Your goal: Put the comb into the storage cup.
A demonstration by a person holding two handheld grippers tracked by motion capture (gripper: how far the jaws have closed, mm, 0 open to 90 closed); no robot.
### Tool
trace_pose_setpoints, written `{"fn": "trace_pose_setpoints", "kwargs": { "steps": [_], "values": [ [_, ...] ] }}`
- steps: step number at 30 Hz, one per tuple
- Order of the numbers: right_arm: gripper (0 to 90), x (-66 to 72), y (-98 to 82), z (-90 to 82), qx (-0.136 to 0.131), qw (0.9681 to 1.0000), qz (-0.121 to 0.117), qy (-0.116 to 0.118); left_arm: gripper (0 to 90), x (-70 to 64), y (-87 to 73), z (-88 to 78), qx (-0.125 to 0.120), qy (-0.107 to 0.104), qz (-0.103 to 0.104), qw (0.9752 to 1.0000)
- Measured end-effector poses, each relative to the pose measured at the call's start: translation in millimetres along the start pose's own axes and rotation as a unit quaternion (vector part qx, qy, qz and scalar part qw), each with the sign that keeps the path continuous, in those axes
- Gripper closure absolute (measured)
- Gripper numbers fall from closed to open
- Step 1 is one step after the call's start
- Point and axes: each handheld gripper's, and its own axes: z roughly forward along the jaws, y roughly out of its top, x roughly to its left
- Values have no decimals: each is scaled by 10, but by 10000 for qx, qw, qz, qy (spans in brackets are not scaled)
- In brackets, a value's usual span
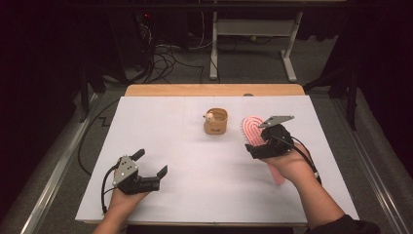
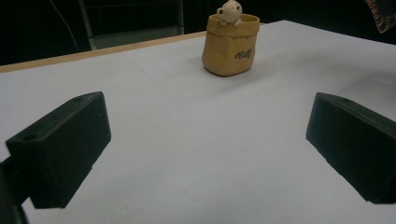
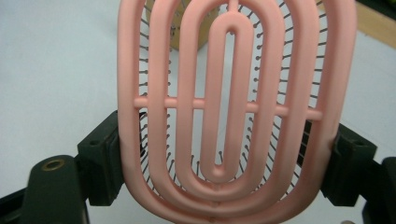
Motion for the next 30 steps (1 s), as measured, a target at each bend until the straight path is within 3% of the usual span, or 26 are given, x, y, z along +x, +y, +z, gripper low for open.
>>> {"fn": "trace_pose_setpoints", "kwargs": {
  "steps": [3, 12, 21, 24, 28, 30],
  "values": [
    [202, 11, -27, -47, -282, 9996, 54, -37, 7, 1, -1, -1, 15, -10, 15, 10000],
    [201, 18, -105, -105, -748, 9971, 141, -80, 7, -1, 1, -3, -10, -29, -28, 10000],
    [201, 12, -228, -183, -1405, 9896, 283, -109, 7, -2, 11, -7, -32, -123, -140, 9998],
    [201, 12, -252, -189, -1492, 9882, 315, -127, 7, -5, 11, -7, -29, -138, -151, 9998],
    [201, 18, -328, -219, -1789, 9828, 412, -172, 7, -3, 12, -8, -16, -152, -171, 9997],
    [201, 17, -339, -224, -1829, 9820, 427, -177, 8, -3, 12, -7, -4, -152, -184, 9997]
  ]
}}
